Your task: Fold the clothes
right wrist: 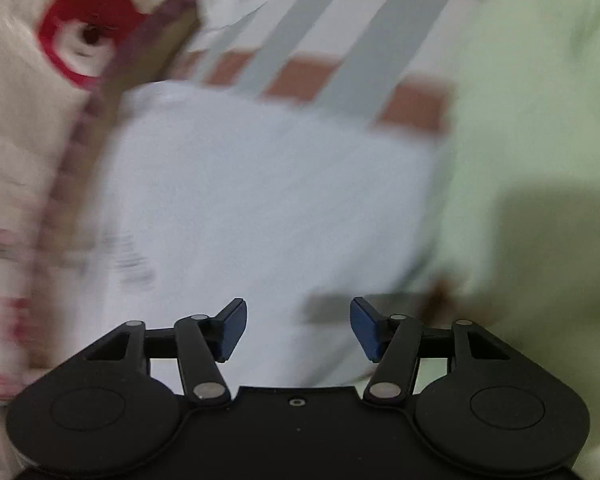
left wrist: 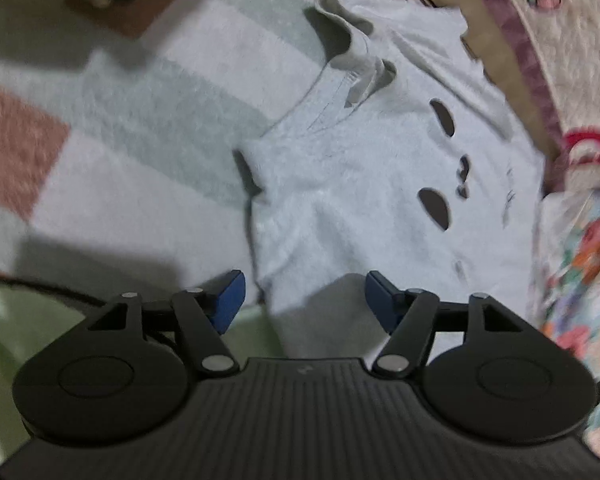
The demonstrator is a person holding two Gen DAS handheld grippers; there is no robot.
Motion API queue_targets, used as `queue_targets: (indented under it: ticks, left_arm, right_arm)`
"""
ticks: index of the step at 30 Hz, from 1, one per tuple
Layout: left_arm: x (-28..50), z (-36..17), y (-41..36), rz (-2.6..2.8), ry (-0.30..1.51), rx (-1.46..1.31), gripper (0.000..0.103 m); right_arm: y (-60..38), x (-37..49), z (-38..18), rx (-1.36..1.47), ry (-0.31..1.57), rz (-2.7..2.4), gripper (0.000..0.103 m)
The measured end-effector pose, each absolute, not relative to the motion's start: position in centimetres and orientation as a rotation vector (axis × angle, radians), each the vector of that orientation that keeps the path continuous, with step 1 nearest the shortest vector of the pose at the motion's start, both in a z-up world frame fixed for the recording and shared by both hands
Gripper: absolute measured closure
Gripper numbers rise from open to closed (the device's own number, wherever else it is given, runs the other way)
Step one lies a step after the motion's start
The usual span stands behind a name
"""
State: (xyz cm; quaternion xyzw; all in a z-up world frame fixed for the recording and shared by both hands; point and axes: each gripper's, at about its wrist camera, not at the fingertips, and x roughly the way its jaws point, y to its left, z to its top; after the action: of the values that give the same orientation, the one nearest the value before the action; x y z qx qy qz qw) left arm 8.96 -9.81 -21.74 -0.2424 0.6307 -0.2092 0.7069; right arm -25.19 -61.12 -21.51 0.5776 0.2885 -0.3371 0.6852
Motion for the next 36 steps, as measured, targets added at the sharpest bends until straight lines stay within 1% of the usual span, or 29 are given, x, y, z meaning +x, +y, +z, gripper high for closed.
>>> queue_targets:
  ticks: [1,3,4,5,8,11,13,15,16,17,18,19,22,24,25,27,30,33,35,36]
  left_arm:
    - [8.8,-21.9,-9.4,-0.433,1.402,-0.589,0.047]
    - [8.5,-21.9,-9.2,-0.390,1.387,-0.602,0.064]
    - [8.4,-21.8,-9.2,-0.376,1.367,-0.588,0.068]
    - [8.3,-21.7,-9.3,-0.369,1.353,-0.578,0.069]
    - [8.3,-22.1,-9.7,-0.400,1.373,-0.576,0.069]
    - [8.2,-22.0,-10.1,-0.429,1.375,-0.559,0.061]
    - [8.3,-22.0,-10.2,-0.439,1.382,-0.568,0.056]
    - [8.3,-22.2,-10.0,-0.443,1.397,-0.606,0.053]
    - [8.3,-22.3,-9.8,-0.443,1.406,-0.628,0.053]
    - [8.2,-22.3,-9.7,-0.443,1.412,-0.643,0.053]
    - [8.2,-22.3,-9.5,-0.444,1.420,-0.653,0.053]
    - [8.1,-22.3,-9.4,-0.444,1.427,-0.663,0.052]
    - [7.6,-22.2,-9.0,-0.459,1.441,-0.705,0.048]
    - [7.4,-22.3,-9.0,-0.463,1.442,-0.728,0.043]
    - [7.4,-22.3,-9.0,-0.460,1.445,-0.752,0.042]
    - [7.5,-22.4,-9.0,-0.453,1.451,-0.829,0.037]
    - [7.8,-22.2,-9.2,-0.465,1.435,-0.865,0.035]
    - [7.8,-22.3,-9.6,-0.460,1.412,-0.889,0.034]
    - [7.8,-22.7,-10.3,-0.476,1.386,-0.863,0.034]
    - [7.8,-22.9,-10.8,-0.498,1.362,-0.834,0.034]
  right_arm:
    - [-60.9,-24.7,-21.3,1.245,0.691,-0.784,0.042]
    - [-60.6,-23.9,-21.2,1.138,0.778,-0.862,0.040]
    - [-60.5,-23.8,-21.2,1.103,0.799,-0.896,0.040]
    - [-60.3,-24.0,-21.4,1.105,0.777,-0.912,0.040]
    - [-59.9,-24.7,-22.0,1.112,0.712,-0.960,0.037]
    - [-59.4,-25.1,-22.4,1.094,0.655,-1.006,0.036]
    - [-59.6,-24.3,-22.7,0.945,0.647,-1.033,0.034]
    - [-59.9,-23.4,-23.2,0.790,0.635,-1.056,0.034]
    - [-60.1,-23.2,-23.3,0.735,0.620,-1.071,0.036]
    - [-60.4,-23.2,-23.4,0.720,0.592,-1.093,0.043]
    - [-60.7,-23.2,-23.4,0.710,0.575,-1.105,0.089]
    - [-60.9,-23.3,-23.0,0.697,0.567,-1.092,0.097]
    - [-59.5,-23.8,-19.6,0.532,0.479,-1.032,0.098]
    - [-58.2,-24.2,-17.1,0.403,0.455,-1.021,0.098]
    - [-58.3,-24.4,-16.9,0.391,0.464,-1.027,0.098]
    - [-59.2,-24.8,-17.6,0.397,0.514,-1.048,0.099]
    - [-60.2,-24.7,-19.4,0.443,0.562,-1.065,0.098]
    - [-60.4,-23.4,-20.7,0.432,0.613,-1.065,0.098]
    - [-60.6,-23.1,-21.3,0.457,0.630,-1.056,0.095]
    - [-60.9,-23.1,-21.7,0.491,0.628,-1.054,0.091]
